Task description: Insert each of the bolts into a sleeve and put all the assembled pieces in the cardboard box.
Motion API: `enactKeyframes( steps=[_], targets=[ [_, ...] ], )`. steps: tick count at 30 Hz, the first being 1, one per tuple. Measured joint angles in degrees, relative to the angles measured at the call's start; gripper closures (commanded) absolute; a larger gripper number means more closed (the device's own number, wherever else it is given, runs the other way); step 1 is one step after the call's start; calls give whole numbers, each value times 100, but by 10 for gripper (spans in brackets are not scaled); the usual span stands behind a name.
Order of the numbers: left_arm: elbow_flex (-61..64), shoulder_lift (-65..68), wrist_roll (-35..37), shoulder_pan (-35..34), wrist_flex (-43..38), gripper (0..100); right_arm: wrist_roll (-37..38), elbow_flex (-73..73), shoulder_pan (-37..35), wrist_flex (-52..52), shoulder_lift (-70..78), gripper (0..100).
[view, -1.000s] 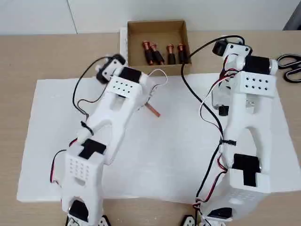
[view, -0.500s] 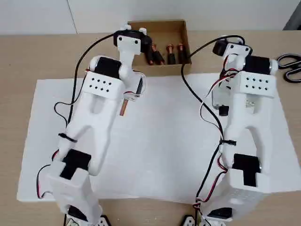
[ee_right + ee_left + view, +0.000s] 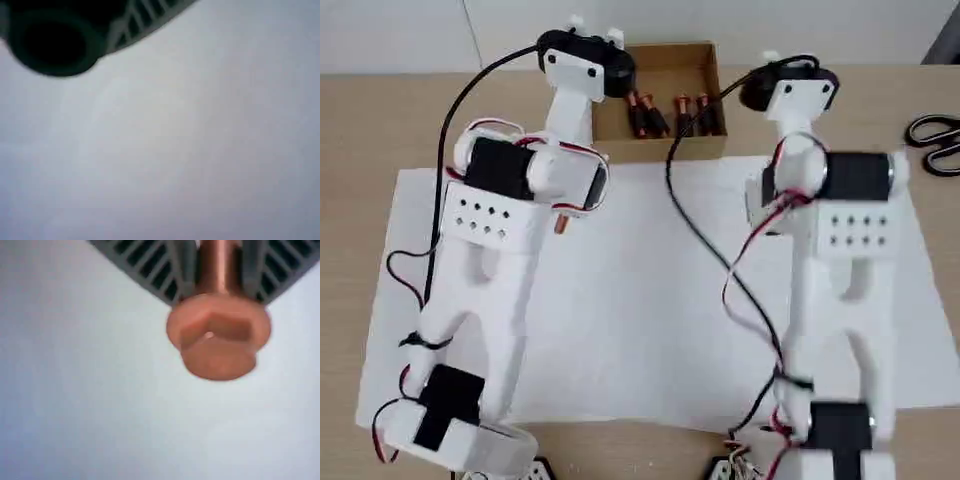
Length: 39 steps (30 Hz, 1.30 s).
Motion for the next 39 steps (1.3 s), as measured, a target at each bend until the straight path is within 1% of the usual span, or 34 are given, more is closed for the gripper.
enactKeyframes(
  steps=[4, 7, 9, 16, 24, 27, 29, 32, 36, 39],
  targets=[
    [132, -290, 0, 0, 185, 995, 0, 1081, -167, -510, -1319, 995],
    [387, -624, 9, 9, 176, 995, 0, 1978, -308, -1196, -2215, 995],
    [580, -870, 123, 79, 0, 995, 0, 2629, -396, -1732, -2743, 995],
    [1556, -1626, 800, 167, -1187, 995, 0, 4905, -501, -3130, -4396, 995],
    [3015, -2576, 1152, 176, -2804, 995, 0, 6804, -527, -4888, -5873, 995],
    [3604, -2971, 1213, 176, -3490, 995, 0, 7543, -712, -5363, -6303, 995],
    [4009, -3226, 1222, 176, -3938, 995, -114, 8000, -800, -5644, -6593, 995],
    [4589, -3534, 1222, 176, -4492, 995, -527, 8668, -932, -6040, -7068, 995],
    [5055, -3789, 1248, 176, -4870, 995, -747, 9389, -1134, -6189, -7727, 995],
    [5284, -3842, 1512, 176, -5108, 995, -747, 9934, -1424, -6189, -8281, 995]
  ],
)
